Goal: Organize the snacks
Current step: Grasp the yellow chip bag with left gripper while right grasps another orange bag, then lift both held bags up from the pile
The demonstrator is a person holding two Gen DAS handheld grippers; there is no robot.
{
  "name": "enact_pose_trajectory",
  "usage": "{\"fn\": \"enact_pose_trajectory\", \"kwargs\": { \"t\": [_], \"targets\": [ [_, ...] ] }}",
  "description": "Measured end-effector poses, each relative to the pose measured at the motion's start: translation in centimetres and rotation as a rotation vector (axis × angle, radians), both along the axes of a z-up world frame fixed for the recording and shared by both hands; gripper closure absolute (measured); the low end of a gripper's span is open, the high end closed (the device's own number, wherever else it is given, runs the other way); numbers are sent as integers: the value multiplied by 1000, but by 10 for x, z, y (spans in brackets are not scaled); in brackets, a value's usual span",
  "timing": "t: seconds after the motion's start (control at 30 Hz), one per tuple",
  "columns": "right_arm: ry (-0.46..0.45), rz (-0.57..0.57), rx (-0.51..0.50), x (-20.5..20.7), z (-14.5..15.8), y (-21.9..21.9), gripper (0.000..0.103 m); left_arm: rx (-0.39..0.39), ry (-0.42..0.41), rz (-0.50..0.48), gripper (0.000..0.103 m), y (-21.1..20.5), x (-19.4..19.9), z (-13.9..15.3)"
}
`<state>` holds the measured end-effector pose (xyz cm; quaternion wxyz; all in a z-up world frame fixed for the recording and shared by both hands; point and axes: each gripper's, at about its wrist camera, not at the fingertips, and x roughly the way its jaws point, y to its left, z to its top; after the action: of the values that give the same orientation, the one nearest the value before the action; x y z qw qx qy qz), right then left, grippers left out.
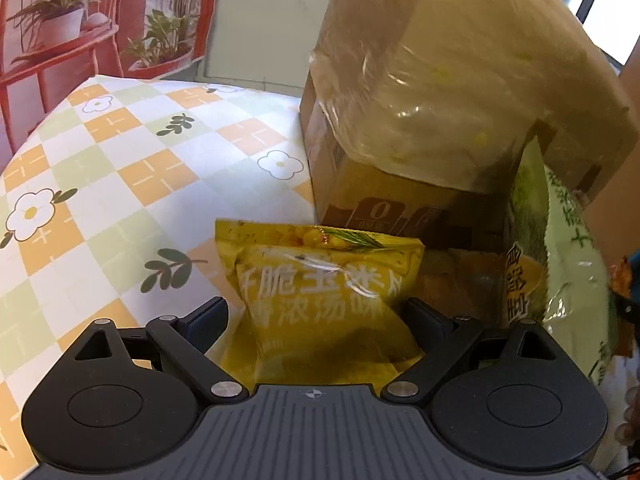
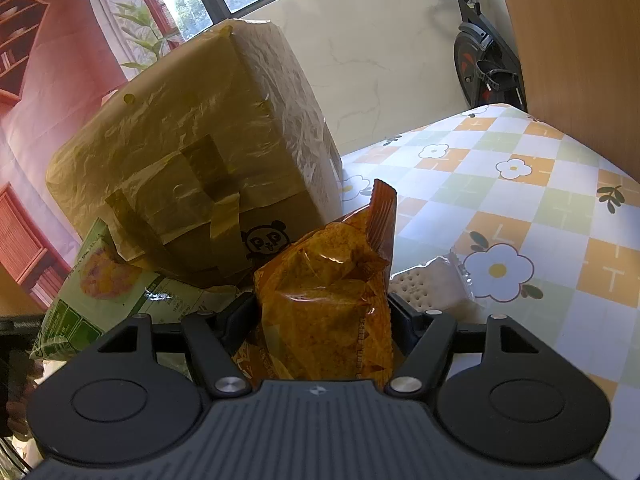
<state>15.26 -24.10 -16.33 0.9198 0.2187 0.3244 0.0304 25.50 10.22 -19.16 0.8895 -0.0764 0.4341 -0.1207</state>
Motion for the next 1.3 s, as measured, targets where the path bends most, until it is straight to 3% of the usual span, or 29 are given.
{"fn": "enact_pose_trajectory", "kwargs": {
  "t": [0.17, 0.33, 0.7, 1.3],
  "targets": [
    [0, 0, 1, 0, 0, 0, 32, -57, -7, 48, 18, 5, -4, -1],
    [-1, 1, -1, -1, 0, 0, 32, 14, -57, 87, 24, 4, -16, 7],
    [-45, 9, 0, -4, 11, 3, 38, 26, -173, 205, 24, 14, -50, 47],
    [-180, -4, 9, -13, 54, -3, 38, -6, -330, 207, 24, 4, -64, 106]
  ]
}}
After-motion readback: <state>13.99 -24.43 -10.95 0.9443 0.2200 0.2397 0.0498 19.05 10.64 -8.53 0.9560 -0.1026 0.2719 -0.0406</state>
